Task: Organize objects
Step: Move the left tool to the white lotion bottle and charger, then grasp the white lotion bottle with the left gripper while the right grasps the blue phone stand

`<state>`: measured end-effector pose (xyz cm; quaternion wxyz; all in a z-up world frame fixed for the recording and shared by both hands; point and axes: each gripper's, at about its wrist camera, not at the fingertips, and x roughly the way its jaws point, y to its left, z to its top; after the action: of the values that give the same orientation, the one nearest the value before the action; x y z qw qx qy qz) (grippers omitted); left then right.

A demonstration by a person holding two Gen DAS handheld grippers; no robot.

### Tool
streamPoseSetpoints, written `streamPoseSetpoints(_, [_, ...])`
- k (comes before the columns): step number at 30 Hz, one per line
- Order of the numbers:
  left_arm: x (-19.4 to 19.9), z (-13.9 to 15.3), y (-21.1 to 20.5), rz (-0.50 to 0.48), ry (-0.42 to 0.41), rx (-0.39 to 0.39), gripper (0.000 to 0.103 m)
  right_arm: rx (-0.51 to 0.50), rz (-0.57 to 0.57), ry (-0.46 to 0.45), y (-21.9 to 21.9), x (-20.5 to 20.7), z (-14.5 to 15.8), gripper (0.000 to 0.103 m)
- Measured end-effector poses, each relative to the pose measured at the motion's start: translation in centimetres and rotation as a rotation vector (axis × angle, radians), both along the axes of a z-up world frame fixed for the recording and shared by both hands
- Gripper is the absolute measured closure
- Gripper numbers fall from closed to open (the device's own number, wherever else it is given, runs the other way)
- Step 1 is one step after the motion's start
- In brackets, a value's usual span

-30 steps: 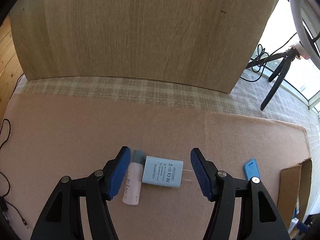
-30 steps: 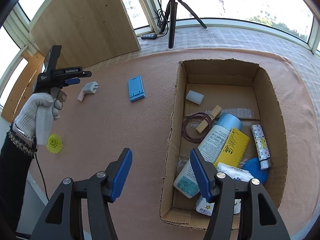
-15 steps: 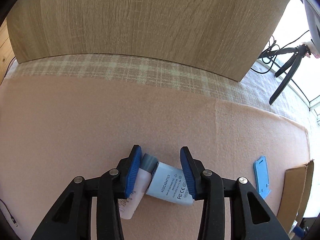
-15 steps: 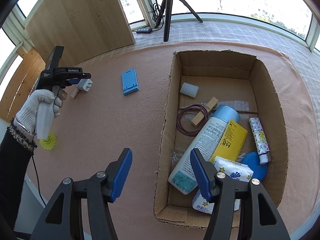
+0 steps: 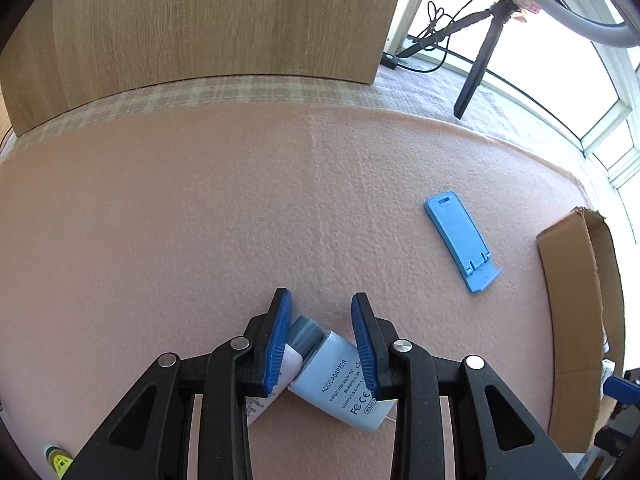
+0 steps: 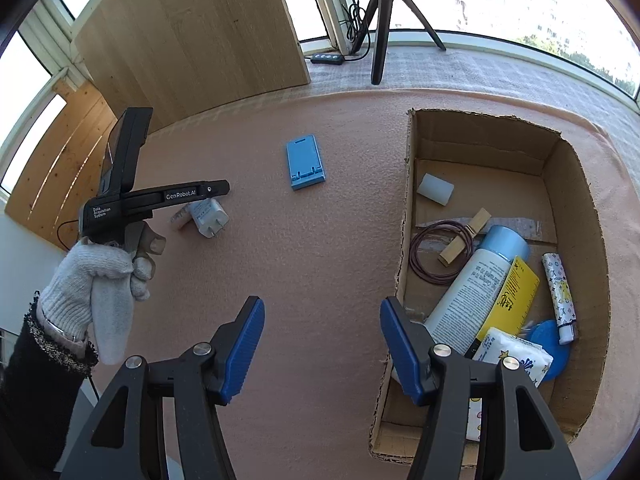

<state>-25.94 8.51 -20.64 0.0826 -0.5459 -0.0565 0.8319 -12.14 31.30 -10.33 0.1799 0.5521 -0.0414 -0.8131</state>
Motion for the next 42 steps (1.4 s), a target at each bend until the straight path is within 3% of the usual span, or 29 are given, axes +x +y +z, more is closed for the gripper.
streamPoseSetpoints(12, [5.2,0.2,3.9,-0.114,-0.004,0.038,0.070,-0.014,0.012,-0.021,-0.7,1.2,-0.4,0.047])
streamPoseSetpoints(15, [6.1,0.4,3.1,-0.094,-0.025,0.093,0.066,-0.019,0.015,-0.024,-0.9,1.4,-0.4,0.047])
streamPoseSetpoints(18, [7.1,0.8,1.8,-0.066,-0.018,0.103,0.053,-0.020,0.018,-0.025,-1.2,1.5,-0.4,0.047])
streamPoseSetpoints(24, [8.9,2.1,-1.3,-0.024,0.016,0.119,0.051,-0.022,0.032,-0.025,-2.1,1.2,-0.5,0.047])
streamPoseSetpoints(31, [9.9,1.3,-1.6,-0.099,-0.001,0.035,0.049,-0.017,0.043,-0.012,-3.6,-0.6,-0.4,0.047])
streamPoseSetpoints(38, [9.3,0.7,-2.0,-0.102,-0.005,0.024,0.049,0.012,0.034,0.009,-5.1,-3.8,-0.6,0.047])
streamPoseSetpoints(42, [8.9,0.5,-1.9,-0.111,-0.009,0.017,0.056,0.027,0.023,-0.011,-5.9,-6.2,-1.4,0.047])
